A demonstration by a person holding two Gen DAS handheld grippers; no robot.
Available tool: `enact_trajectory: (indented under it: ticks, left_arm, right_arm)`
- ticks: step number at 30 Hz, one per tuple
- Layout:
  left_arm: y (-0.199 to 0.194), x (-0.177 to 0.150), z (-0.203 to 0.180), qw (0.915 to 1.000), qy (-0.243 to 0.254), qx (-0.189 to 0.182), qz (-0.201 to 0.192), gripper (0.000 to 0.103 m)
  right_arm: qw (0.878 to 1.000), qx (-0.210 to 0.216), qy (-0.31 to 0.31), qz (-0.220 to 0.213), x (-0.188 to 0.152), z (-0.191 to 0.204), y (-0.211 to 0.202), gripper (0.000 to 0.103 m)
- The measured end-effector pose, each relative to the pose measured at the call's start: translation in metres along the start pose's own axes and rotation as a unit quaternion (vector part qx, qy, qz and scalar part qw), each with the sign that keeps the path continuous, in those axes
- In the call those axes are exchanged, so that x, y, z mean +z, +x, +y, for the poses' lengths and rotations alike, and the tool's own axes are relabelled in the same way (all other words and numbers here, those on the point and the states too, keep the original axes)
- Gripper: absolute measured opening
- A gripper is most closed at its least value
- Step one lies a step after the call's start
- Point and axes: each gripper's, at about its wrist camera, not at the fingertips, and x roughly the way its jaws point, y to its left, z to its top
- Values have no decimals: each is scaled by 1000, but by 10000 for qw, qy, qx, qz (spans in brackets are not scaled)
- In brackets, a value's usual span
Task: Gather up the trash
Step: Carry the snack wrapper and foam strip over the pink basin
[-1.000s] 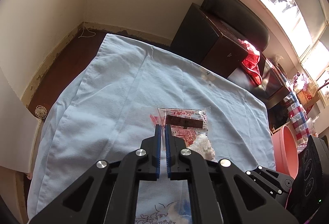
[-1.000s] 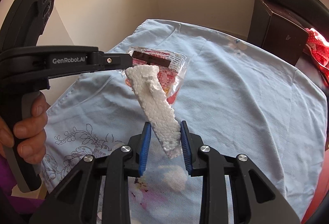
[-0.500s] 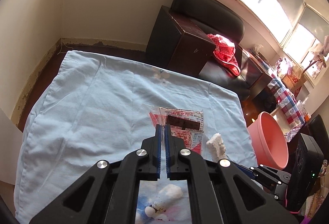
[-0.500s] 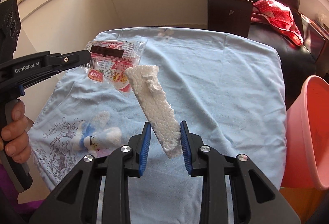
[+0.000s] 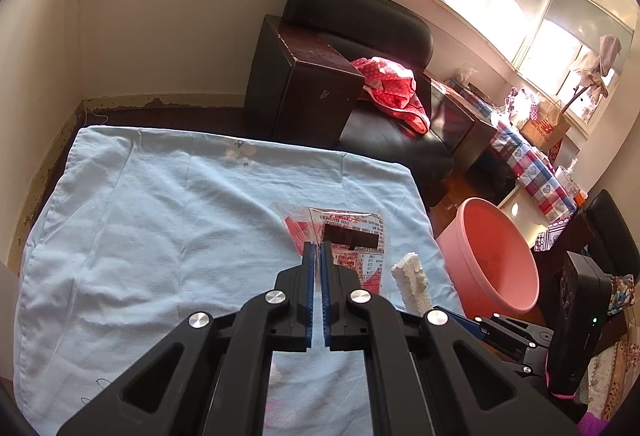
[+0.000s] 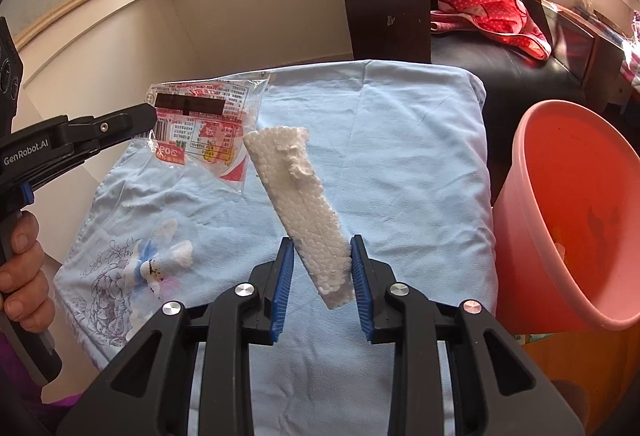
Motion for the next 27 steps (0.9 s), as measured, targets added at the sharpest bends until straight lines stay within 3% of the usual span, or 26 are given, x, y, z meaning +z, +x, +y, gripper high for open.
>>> enact_trajectory:
  ticks: [27]
  left_arm:
    - [9,16,-89,9960,574,-675,-103,2]
  right_arm:
    - [9952,-376,803,-409,-14,-70,-47,29]
